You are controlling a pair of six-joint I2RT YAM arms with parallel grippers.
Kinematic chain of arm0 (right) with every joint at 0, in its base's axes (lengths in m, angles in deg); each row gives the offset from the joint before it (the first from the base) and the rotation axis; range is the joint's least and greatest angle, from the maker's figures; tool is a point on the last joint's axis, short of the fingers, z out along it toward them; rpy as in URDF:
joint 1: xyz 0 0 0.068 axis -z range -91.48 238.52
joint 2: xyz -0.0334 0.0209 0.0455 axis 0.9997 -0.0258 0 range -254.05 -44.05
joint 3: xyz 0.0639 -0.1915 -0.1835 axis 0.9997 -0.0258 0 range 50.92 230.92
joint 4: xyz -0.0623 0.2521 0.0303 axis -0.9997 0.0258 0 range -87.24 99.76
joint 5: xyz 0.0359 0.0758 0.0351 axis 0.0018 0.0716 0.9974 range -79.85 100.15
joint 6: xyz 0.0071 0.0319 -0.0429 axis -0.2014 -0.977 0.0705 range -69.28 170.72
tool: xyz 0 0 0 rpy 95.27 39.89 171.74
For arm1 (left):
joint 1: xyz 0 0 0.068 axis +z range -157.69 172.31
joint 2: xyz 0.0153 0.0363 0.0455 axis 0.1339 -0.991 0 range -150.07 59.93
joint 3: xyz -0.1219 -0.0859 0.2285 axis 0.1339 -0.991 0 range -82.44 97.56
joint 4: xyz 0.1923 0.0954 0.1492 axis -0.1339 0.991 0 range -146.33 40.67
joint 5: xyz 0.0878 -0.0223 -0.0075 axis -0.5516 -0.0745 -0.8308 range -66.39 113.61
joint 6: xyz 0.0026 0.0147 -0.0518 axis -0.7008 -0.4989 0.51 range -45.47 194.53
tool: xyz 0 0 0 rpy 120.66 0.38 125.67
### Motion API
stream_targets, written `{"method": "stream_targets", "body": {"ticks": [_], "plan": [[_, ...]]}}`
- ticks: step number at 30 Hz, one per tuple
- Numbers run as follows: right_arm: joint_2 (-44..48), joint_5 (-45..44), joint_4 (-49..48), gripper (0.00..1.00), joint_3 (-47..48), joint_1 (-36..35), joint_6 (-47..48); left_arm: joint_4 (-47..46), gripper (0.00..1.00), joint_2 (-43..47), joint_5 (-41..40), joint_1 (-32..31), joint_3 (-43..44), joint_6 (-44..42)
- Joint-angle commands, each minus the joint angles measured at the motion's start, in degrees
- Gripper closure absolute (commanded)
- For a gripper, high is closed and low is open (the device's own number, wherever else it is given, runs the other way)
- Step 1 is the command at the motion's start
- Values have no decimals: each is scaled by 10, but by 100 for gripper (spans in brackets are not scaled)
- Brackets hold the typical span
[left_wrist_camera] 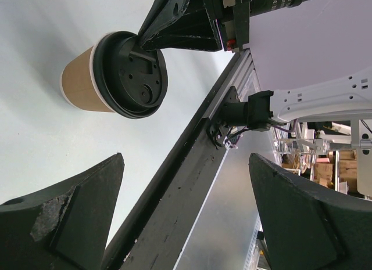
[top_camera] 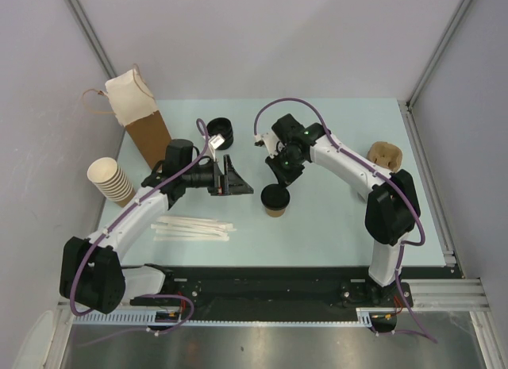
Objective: Pack the takeout coffee
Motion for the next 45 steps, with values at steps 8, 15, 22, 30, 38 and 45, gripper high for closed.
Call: {"method": "stream_targets", "body": {"ticks": [8,15,22,30,38,45], "plan": [[20,-3,4,78,4,-4,2,-14,6,2,14,3,-1,1],[29,6,7,73,16,0,2,-17,6,1,15,4,0,1],[45,36,22,65,51,13,7,-26,6,4,24,3,1,5],[75,146,35,62,65,66,8,-61,8,2,36,2,1,16],[55,418,-15,80,-25,141,-60,-243,34,-30,61,-29,-32,79],[31,526,-39,89,-75,159,-88,-327,67,-151,100,-89,3,132]]}}
